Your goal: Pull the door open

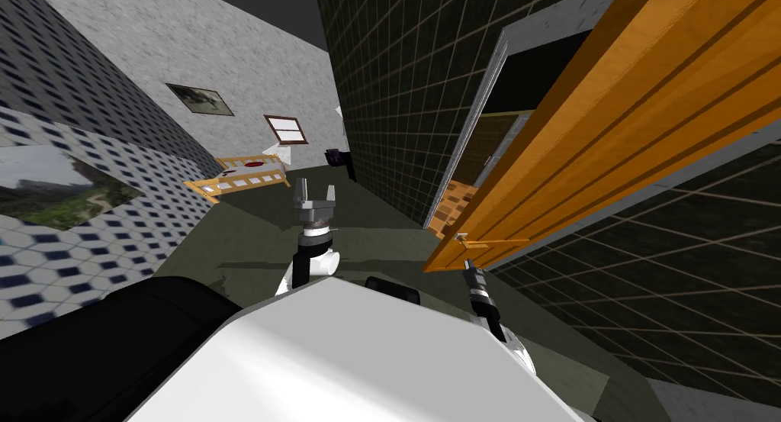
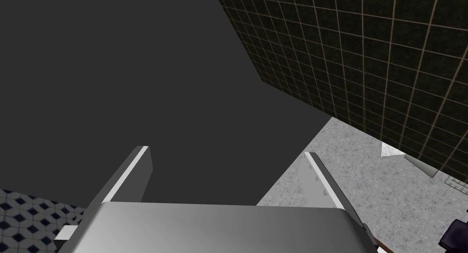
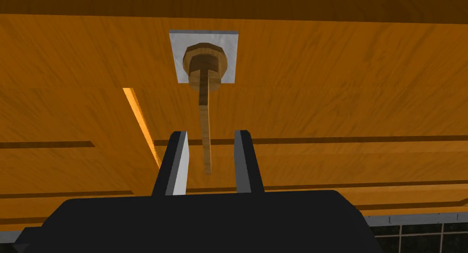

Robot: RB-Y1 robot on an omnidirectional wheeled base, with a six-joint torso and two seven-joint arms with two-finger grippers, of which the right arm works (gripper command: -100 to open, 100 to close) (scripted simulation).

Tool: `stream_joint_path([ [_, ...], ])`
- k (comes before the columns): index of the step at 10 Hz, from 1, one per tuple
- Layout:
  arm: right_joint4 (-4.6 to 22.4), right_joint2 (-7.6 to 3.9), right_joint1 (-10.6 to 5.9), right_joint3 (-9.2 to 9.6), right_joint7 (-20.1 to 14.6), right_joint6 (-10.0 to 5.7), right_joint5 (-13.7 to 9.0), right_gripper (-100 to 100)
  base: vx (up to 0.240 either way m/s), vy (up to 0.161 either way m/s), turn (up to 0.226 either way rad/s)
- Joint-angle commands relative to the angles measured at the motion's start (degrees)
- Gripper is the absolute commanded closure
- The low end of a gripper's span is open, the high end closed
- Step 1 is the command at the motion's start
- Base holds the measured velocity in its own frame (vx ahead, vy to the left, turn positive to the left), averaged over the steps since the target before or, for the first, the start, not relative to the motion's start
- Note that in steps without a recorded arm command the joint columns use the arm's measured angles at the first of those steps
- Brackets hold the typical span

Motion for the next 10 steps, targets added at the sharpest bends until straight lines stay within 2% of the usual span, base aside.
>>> stream_joint_path([
  [1,0.01,0.00,-0.01,-0.02,0.02,0.01,-0.01,-100,-0.294,-0.012,0.020],
  [10,0.18,0.07,-0.16,-0.19,0.16,0.07,-0.11,-100,-0.231,-0.009,0.027],
])
